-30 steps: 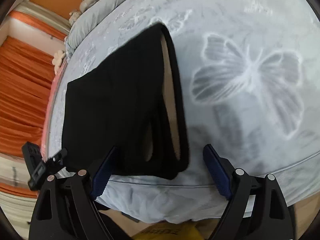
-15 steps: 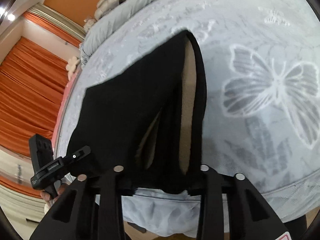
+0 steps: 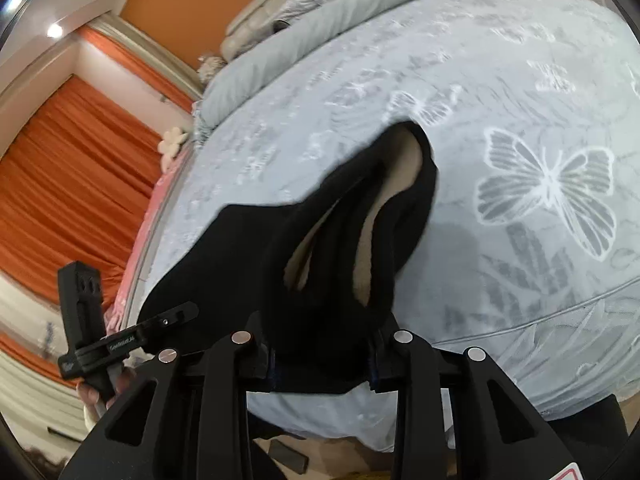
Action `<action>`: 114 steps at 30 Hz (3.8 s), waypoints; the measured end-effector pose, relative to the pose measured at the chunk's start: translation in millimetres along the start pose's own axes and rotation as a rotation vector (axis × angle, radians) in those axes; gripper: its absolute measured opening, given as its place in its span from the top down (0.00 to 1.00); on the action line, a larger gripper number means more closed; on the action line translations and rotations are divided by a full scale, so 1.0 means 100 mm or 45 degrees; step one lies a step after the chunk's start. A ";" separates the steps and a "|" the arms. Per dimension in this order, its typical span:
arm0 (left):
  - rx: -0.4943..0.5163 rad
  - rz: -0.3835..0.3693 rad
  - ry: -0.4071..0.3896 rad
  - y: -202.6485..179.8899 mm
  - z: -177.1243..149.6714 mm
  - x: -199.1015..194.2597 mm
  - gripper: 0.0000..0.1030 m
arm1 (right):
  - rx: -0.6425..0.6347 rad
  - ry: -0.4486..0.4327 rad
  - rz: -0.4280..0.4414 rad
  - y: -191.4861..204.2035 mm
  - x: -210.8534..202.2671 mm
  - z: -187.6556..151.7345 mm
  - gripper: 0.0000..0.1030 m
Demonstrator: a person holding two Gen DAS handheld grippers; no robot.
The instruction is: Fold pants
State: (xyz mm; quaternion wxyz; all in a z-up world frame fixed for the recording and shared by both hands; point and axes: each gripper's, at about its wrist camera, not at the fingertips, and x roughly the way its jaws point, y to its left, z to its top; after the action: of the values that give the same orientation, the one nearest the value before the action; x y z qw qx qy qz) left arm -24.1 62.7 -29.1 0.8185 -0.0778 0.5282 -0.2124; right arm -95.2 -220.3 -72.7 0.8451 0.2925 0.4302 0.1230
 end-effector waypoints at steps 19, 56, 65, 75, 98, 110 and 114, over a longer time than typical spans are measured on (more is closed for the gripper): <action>0.247 0.192 -0.465 -0.32 1.29 -1.07 0.76 | -0.306 -0.377 0.159 1.12 -0.16 1.36 0.72; 0.300 0.512 -0.514 0.31 3.09 1.33 0.76 | -0.293 -0.420 -0.056 0.24 2.06 2.80 0.72; 0.282 0.457 -0.635 0.39 3.15 1.16 0.76 | -0.336 -0.496 -0.014 0.34 1.98 2.85 0.72; 0.022 0.236 -0.375 1.25 2.82 1.46 0.51 | -0.004 -0.286 -0.128 -0.35 2.17 2.78 0.30; -0.241 0.114 -0.409 1.38 3.29 1.02 0.48 | -0.196 -0.270 -0.160 0.02 2.03 3.20 0.95; -0.126 0.145 -0.218 1.16 3.94 2.38 0.40 | 0.076 -0.063 -0.112 -0.47 3.27 3.81 1.00; 0.087 0.339 -0.383 0.82 3.80 2.19 0.40 | -0.019 -0.107 -0.162 -0.16 3.10 3.76 0.98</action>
State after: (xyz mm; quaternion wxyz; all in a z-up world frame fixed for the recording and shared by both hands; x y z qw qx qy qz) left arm 416.3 4.8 -76.8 0.9112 -0.0102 0.3980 -0.1062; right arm 390.7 -236.7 -113.3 0.8707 0.2630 0.4112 0.0597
